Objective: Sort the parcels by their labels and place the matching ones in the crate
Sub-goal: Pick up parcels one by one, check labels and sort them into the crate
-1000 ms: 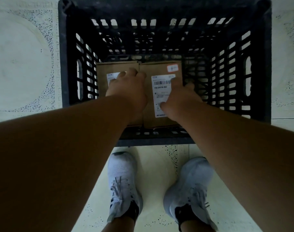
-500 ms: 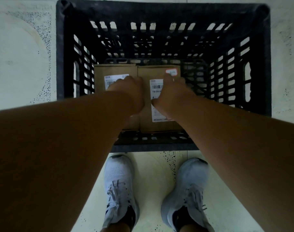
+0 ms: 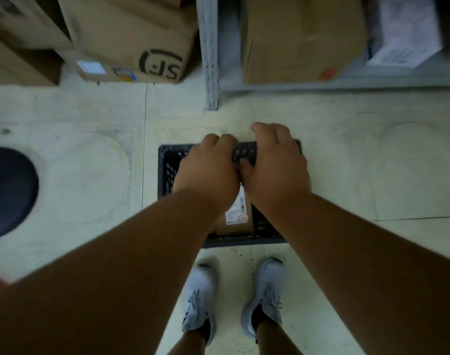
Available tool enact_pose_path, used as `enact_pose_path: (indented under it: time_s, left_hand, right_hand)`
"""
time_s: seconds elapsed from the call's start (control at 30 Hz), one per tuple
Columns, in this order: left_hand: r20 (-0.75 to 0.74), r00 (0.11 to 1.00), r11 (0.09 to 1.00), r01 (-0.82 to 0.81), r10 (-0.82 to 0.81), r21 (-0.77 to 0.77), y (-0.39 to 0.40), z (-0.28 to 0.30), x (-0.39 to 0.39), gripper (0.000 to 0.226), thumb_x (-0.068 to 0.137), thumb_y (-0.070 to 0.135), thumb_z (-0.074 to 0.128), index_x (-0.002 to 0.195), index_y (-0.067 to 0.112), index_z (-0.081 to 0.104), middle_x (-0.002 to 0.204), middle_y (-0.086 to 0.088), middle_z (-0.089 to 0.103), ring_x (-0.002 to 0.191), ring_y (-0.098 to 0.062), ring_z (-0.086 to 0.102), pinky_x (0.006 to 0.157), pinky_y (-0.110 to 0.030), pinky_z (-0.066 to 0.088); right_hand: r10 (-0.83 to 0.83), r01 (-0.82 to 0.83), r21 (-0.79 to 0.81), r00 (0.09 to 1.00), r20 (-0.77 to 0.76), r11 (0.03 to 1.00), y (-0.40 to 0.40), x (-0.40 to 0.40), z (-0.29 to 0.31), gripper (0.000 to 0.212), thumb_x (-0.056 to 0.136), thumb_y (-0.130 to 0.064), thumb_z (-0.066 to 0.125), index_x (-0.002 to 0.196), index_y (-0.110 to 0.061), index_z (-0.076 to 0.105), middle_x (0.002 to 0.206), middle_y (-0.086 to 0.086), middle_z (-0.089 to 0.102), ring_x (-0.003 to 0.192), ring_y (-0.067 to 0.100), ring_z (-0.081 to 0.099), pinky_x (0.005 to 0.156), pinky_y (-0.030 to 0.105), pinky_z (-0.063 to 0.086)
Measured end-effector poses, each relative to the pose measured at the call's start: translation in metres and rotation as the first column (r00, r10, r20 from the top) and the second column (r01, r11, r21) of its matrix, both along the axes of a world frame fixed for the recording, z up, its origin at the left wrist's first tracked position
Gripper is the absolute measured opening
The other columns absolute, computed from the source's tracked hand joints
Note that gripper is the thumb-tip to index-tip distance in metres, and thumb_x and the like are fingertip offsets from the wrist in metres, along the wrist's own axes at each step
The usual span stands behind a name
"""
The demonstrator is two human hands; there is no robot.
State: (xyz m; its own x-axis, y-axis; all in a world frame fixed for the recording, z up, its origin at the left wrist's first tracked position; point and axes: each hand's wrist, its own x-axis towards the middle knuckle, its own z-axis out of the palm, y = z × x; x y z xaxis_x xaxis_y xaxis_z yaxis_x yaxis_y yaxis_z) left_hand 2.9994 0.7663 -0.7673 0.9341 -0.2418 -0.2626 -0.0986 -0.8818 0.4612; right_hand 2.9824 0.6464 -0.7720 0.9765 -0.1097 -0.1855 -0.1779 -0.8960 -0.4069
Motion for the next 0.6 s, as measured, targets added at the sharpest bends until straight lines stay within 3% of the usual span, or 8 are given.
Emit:
enact_pose_path:
  time_s: [0.1,0.3,0.5,0.6]
  left_hand:
    - [0.079,0.996,0.992,-0.019,0.029,-0.123,-0.013,0.110,-0.009,0.046,0.096,0.024,0.052,0.141,0.023,0.048,0.137,-0.001,0.052,0.121,-0.022,0.053,0.098,-0.042,0.048]
    - [0.155,0.988,0.951,0.042,0.006,-0.305,-0.036,0.296,-0.047,0.044,0.095,0.020,0.054,0.138,0.026,0.049,0.136,0.004,0.053,0.117,-0.018,0.057,0.096,-0.042,0.051]
    - [0.293,0.936,0.905,0.285,-0.193,-0.316,-0.059,0.390,-0.088,0.044,0.095,0.026,0.059,0.137,0.028,0.048,0.135,0.005,0.052,0.112,-0.014,0.058,0.088,-0.028,0.049]
    - [0.338,0.898,0.879,0.382,-0.280,-0.287,-0.083,0.413,-0.106,0.044,0.095,0.029,0.060,0.138,0.026,0.049,0.136,0.005,0.054,0.116,-0.014,0.056,0.094,-0.028,0.046]
  right_hand:
    - [-0.085,0.084,0.023,0.993,0.083,0.996,-0.017,-0.014,0.116,0.062,0.092,-0.032,0.061,0.147,-0.022,0.036,0.150,0.006,0.038,0.132,0.027,0.044,0.105,0.048,0.041]
    - [-0.260,0.246,0.088,0.937,0.234,0.965,-0.032,-0.065,0.311,0.061,0.092,-0.032,0.062,0.147,-0.023,0.038,0.147,0.002,0.041,0.131,0.022,0.046,0.105,0.042,0.040]
    - [-0.432,0.397,0.172,0.828,0.357,0.902,-0.055,-0.136,0.396,0.059,0.090,-0.031,0.067,0.142,-0.019,0.043,0.140,0.001,0.046,0.124,0.019,0.049,0.103,0.044,0.042]
    - [-0.486,0.459,0.167,0.780,0.395,0.873,-0.080,-0.164,0.417,0.063,0.088,-0.035,0.069,0.144,-0.017,0.043,0.141,0.004,0.047,0.127,0.021,0.049,0.104,0.045,0.043]
